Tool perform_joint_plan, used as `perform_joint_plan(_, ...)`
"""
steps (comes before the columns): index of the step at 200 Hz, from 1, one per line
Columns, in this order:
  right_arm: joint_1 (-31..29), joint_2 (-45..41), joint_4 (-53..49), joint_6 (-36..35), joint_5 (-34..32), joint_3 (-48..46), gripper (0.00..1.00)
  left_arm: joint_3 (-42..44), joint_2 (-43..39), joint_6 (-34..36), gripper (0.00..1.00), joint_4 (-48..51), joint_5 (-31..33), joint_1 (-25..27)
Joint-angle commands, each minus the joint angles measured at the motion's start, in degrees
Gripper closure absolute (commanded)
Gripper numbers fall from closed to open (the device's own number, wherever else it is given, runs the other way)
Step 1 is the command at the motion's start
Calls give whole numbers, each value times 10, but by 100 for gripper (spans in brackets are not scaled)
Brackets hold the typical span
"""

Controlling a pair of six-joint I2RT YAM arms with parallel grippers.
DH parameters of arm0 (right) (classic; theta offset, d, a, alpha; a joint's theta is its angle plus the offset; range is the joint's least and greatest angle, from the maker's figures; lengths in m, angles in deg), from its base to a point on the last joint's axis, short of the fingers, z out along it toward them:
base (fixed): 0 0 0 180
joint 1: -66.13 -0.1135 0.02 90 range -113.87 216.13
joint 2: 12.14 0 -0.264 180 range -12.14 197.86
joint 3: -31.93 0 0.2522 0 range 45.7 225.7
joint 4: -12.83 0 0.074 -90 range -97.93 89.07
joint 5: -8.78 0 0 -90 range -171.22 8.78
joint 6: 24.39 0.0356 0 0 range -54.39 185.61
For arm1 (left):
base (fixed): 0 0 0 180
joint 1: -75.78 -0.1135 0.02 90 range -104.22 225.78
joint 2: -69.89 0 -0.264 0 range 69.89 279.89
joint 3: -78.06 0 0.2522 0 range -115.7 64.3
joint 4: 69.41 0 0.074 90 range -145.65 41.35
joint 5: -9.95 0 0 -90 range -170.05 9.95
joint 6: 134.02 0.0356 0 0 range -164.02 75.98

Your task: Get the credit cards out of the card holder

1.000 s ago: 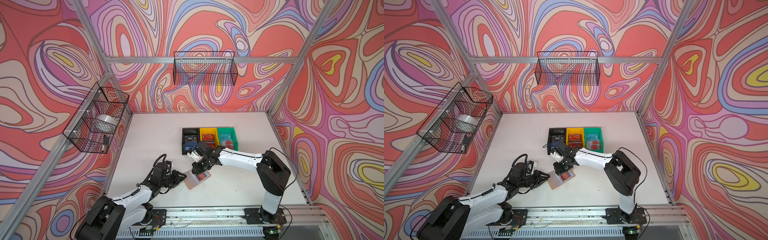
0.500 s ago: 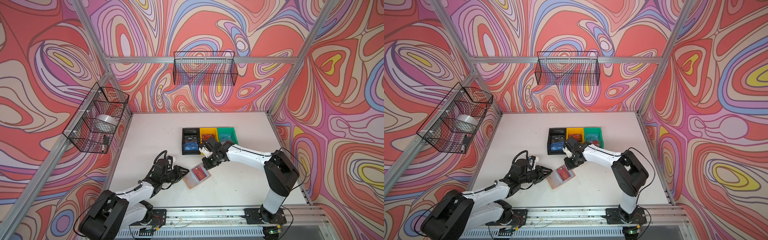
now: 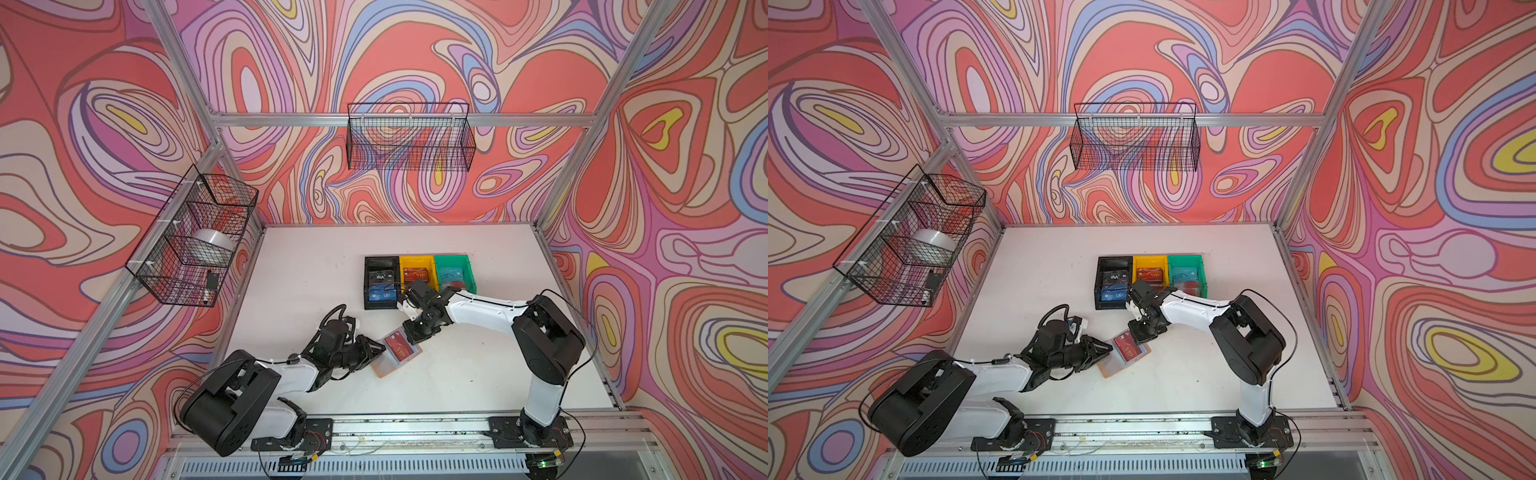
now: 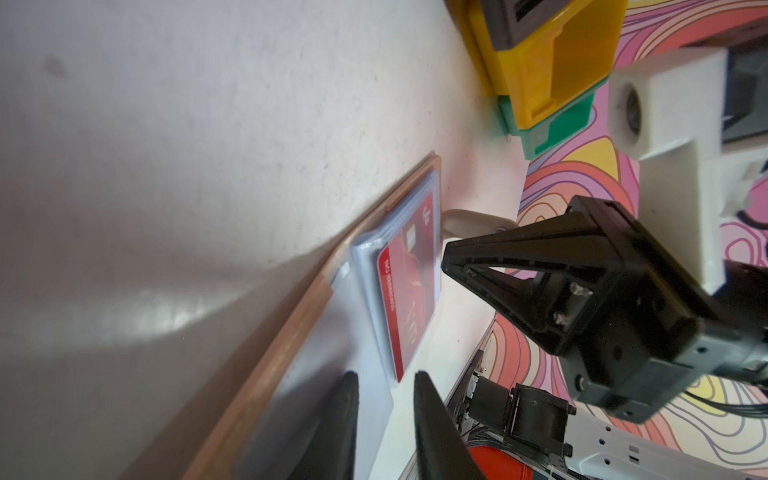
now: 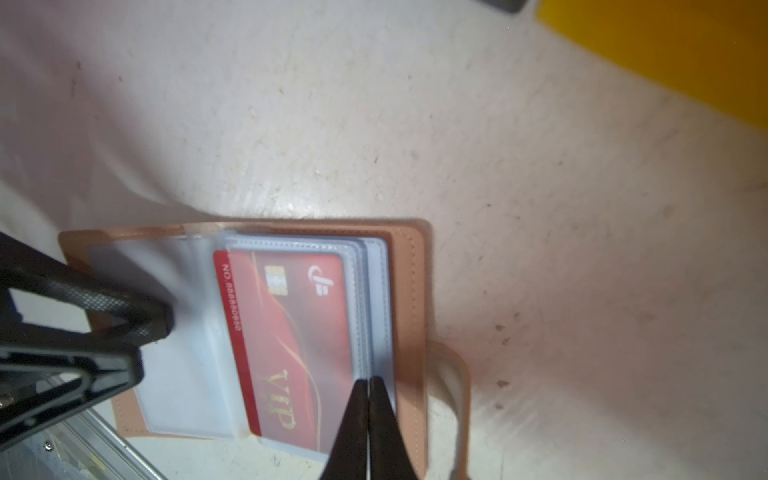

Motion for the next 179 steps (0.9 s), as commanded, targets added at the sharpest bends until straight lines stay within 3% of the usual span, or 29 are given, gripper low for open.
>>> perform_joint_plan(1,-1,7,8,4,8,-9,94,10,39,-26,73,-101,3,7)
perform_joint_plan(36,-1,13,9,6,10,-10,94,18,87,-45,73,-167,7,10)
perform_joint_plan(179,-6,20,14,2,40,-2,95,0,99,-24,75,-122,9,10)
